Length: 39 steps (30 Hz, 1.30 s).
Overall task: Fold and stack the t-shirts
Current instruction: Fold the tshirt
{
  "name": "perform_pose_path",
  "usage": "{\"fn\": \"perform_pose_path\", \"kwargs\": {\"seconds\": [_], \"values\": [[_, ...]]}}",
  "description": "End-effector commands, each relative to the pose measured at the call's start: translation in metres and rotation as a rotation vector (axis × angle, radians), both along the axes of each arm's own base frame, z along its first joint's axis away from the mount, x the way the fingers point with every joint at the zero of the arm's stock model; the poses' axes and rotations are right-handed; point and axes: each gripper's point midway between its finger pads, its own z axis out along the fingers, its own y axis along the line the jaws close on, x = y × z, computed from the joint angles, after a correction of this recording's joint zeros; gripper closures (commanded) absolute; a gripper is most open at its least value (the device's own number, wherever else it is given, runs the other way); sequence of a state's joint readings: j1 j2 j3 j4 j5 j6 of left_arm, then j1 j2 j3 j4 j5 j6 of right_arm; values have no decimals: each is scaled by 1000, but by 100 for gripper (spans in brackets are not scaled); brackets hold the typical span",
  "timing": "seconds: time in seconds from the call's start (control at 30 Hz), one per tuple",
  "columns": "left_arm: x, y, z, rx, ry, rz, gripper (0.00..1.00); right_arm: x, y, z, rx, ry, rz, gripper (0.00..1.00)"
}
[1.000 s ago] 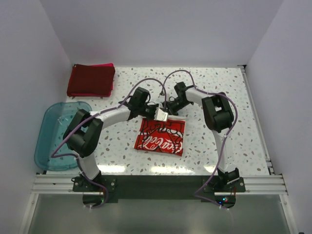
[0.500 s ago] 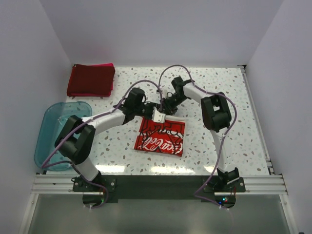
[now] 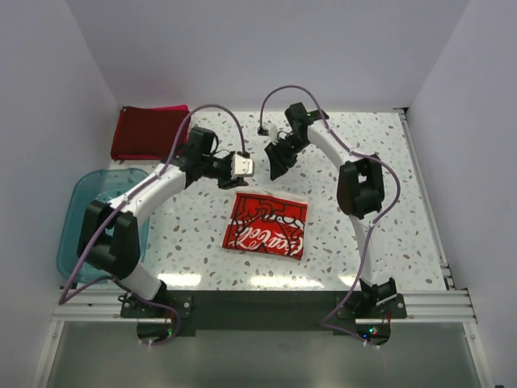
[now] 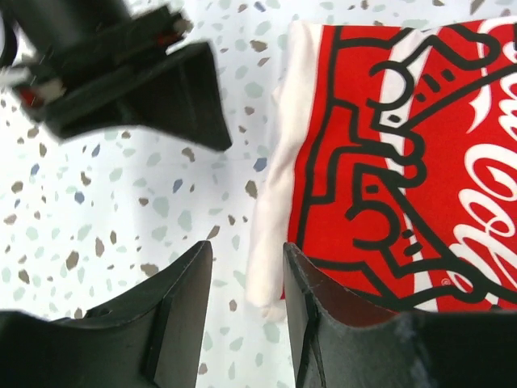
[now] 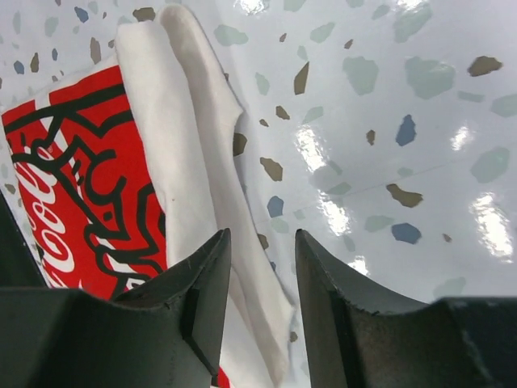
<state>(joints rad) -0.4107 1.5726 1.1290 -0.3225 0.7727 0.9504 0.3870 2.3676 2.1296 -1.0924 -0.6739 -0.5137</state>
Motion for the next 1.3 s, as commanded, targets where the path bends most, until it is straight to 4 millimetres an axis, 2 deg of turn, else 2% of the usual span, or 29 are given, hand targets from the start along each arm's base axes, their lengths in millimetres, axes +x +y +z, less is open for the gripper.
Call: {"fn": "perform_pose_path", "kwargs": {"seconds": [0.0,0.03,0.07,0.1,0.13,0.17,0.2,0.23,0.27,0.3,0.33,0.37,0.4,0.47,0.5,0.63,0.87,1.27], "values": [[0,20,6,4,251,76,54,11,-27,39,-27,-93,-11,58],[4,23,-6,16,319,89,53,9,-33,47,-30,-99,-17,56],[16,24,6,6,322,98,52,3,-40,48,-44,-79,-18,52],[22,30,5,7,363,119,51,2,-49,49,-46,-79,-12,51],[16,34,-14,38,481,119,50,-6,-56,45,-60,-50,-12,50],[28,33,-3,34,473,122,50,-14,-60,49,-64,-37,-4,47],[32,35,-6,39,507,135,49,-19,-64,48,-71,-27,6,46],[29,37,-23,62,603,138,49,-23,-66,46,-75,-21,26,46],[37,34,-17,51,603,135,48,-33,-68,42,-83,15,33,46],[39,34,-20,56,618,123,48,-36,-68,41,-78,28,38,46],[31,34,-32,70,703,111,47,-39,-69,37,-81,44,46,46],[35,32,-30,65,704,98,47,-43,-70,35,-86,61,49,46],[30,32,-41,79,760,86,46,-45,-70,29,-92,74,59,46],[33,29,-41,70,777,77,45,-50,-73,23,-103,103,64,45],[30,29,-49,83,811,70,44,-52,-75,19,-106,108,74,45],[27,27,-59,105,822,48,44,-62,-79,7,-121,146,90,44],[11,24,-78,147,853,10,44,-69,-85,-7,-148,181,111,44],[15,28,-95,181,828,25,50,-75,-103,-22,-233,164,133,46]]}}
